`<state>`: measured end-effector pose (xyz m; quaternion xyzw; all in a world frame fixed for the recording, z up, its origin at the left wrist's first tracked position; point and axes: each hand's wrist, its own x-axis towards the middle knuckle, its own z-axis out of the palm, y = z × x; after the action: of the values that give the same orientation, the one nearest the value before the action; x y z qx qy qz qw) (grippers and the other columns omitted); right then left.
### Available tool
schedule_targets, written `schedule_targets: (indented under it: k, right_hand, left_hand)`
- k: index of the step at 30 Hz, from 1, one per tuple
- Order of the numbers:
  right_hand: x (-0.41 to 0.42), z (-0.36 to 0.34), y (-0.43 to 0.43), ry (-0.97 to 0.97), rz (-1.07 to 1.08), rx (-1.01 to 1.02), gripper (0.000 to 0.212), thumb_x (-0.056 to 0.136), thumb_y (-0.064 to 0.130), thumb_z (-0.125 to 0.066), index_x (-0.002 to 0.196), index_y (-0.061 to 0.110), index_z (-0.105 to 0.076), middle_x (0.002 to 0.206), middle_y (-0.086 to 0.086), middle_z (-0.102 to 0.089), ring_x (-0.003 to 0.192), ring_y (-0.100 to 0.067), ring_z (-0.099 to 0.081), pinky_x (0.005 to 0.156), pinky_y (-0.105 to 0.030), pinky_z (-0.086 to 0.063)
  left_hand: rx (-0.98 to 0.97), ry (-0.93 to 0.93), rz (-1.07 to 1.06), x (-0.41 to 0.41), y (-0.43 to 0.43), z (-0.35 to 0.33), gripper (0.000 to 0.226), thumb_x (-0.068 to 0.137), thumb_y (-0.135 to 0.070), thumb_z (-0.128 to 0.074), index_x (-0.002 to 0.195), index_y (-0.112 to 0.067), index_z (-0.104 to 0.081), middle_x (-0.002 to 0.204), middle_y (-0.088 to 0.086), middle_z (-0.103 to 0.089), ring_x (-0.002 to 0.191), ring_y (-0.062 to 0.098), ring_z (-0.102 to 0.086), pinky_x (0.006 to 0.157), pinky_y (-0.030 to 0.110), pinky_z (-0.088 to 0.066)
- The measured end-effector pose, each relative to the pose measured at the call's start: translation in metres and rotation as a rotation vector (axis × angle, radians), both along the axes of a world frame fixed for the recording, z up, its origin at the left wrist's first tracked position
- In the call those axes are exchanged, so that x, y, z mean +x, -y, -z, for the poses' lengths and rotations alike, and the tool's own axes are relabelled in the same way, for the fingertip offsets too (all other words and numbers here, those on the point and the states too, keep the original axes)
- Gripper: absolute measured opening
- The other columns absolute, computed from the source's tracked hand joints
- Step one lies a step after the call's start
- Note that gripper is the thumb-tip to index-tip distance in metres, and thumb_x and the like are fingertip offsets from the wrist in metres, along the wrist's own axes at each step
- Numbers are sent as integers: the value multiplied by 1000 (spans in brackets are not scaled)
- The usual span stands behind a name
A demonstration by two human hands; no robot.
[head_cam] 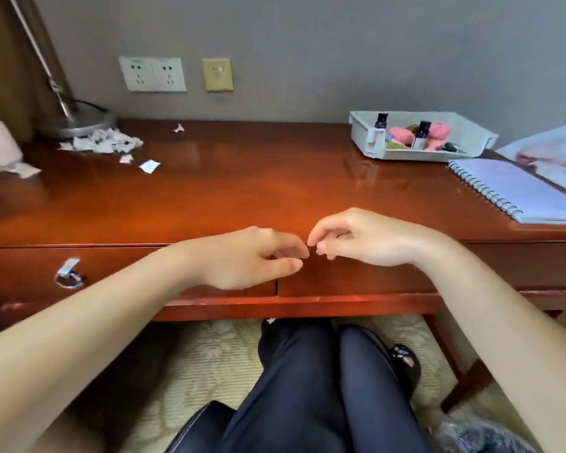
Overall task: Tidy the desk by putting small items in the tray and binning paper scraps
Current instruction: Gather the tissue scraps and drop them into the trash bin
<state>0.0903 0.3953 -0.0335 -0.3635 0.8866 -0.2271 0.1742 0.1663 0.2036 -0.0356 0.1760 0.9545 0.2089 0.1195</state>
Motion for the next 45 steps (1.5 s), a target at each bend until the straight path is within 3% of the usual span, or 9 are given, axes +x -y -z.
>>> schedule_targets:
  k: [4,8,14,19,24,28,39,45]
  right_hand:
    - [-14,-32,35,-97,-87,-29,16,95,29,-50,105,32,-61,96,12,-66,93,-7,-65,86,-27,-52]
    - [-34,-42,82,-102,-135,-30,18,96,28,-49,110,29,-61,100,12,-63,93,-7,-63,67,-12,-44]
    - [-65,-18,163,-49,-167,18,32,96,34,-48,127,27,-52,133,5,-51,118,-13,-50,97,-27,-44]
    - [-83,8,228,-20,-124,-47,50,93,38,-51,140,31,-34,149,1,-37,134,-20,-40,108,-37,-38]
    - [-99,36,285,-284,-81,-68,63,92,46,-47,147,30,-20,156,1,-24,143,-23,-23,116,-47,-20]
    - [-117,44,325,-370,-109,-90,65,93,50,-42,149,31,-15,158,1,-19,145,-23,-19,116,-48,-18]
    - [-157,43,411,-421,-217,-112,56,96,44,-39,148,30,-22,155,-2,-28,142,-24,-26,113,-45,-24]
    - [-174,42,430,-425,-267,-190,36,95,37,-45,129,27,-51,134,1,-49,126,-21,-40,100,-38,-34]
  left_hand:
    - [-48,-63,-67,1,33,-32,34,98,-39,-38,129,-33,-49,128,-16,-56,117,1,-51,100,22,-40]
    - [-65,-82,-203,-9,73,-41,32,98,-39,-39,128,-33,-49,129,-15,-54,116,4,-51,98,21,-38]
    - [80,-70,-453,-28,138,-29,29,98,-35,-42,126,-32,-49,131,-11,-52,121,8,-48,99,22,-36]
    - [-16,-176,-787,-42,198,-3,43,96,-35,-47,137,-23,-42,149,0,-37,136,20,-35,112,37,-32]
    - [-132,-260,-1144,-51,261,20,59,93,-43,-49,145,-24,-30,158,5,-18,145,29,-17,116,50,-20]
    - [-219,-280,-1305,-61,298,34,67,92,-47,-47,148,-23,-21,159,8,-10,147,30,-6,117,53,-12]
    - [-223,-222,-1372,-113,356,37,74,92,-55,-41,151,-27,-8,160,6,-7,147,30,-9,114,57,-12]
    - [-228,-248,-1252,-141,365,39,75,91,-57,-39,151,-25,-8,159,5,-15,147,25,-15,117,49,-15]
